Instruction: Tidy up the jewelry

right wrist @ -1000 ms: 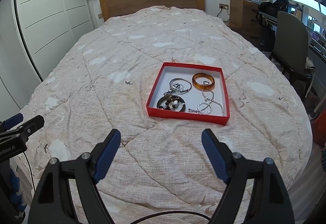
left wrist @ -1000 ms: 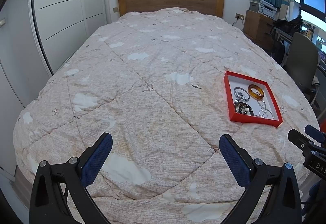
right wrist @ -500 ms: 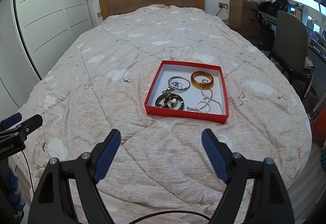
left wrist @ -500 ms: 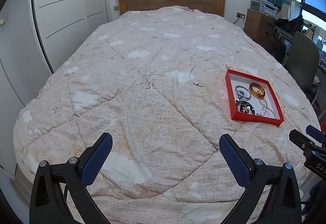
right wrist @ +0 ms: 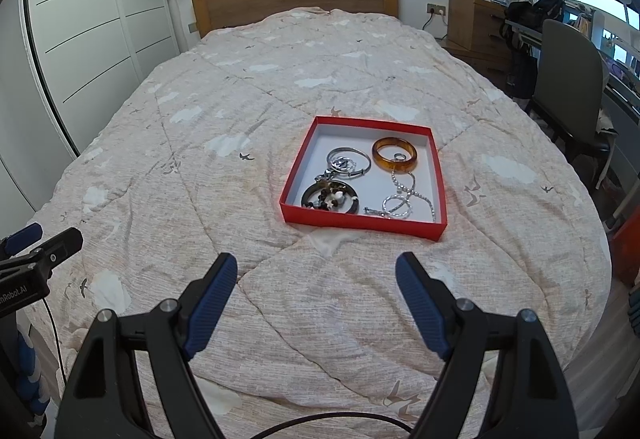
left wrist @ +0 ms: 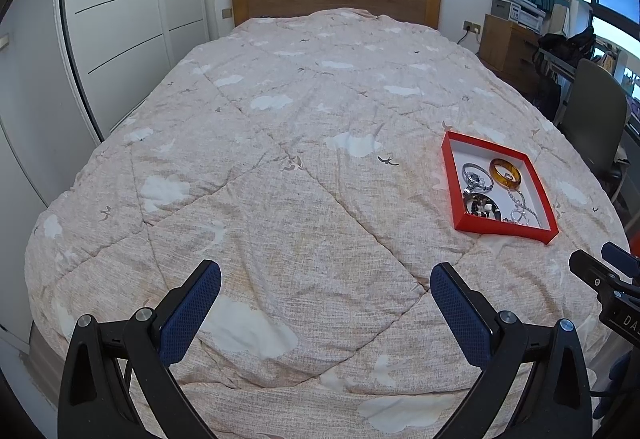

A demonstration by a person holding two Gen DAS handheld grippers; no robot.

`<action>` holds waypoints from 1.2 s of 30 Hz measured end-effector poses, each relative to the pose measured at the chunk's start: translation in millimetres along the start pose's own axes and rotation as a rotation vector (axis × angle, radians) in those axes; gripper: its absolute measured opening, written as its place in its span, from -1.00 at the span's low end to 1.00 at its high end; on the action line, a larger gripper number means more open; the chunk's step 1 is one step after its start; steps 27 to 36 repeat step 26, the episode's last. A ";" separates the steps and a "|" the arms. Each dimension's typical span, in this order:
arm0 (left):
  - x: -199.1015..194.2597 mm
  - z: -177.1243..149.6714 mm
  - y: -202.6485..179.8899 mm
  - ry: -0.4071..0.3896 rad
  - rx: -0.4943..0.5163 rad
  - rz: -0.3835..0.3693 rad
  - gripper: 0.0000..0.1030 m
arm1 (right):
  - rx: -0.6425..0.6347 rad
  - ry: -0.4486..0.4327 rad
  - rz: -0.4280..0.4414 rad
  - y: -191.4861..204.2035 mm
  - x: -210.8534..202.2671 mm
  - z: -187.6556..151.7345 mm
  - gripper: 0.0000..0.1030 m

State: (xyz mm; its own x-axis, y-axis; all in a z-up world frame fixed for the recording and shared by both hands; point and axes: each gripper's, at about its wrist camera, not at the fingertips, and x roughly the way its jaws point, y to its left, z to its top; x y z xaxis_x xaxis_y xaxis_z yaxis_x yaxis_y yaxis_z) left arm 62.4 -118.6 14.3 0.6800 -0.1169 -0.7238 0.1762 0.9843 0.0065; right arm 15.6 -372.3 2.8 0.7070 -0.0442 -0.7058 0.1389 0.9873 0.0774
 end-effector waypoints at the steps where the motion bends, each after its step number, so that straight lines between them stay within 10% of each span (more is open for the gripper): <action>1: 0.0 0.0 -0.1 0.000 0.000 0.000 0.99 | -0.001 0.000 0.000 0.1 -0.1 0.0 0.57; 36: 2.3 -5.5 -1.6 0.005 -0.001 0.001 0.99 | 0.000 0.007 -0.003 -0.9 3.3 -2.0 0.57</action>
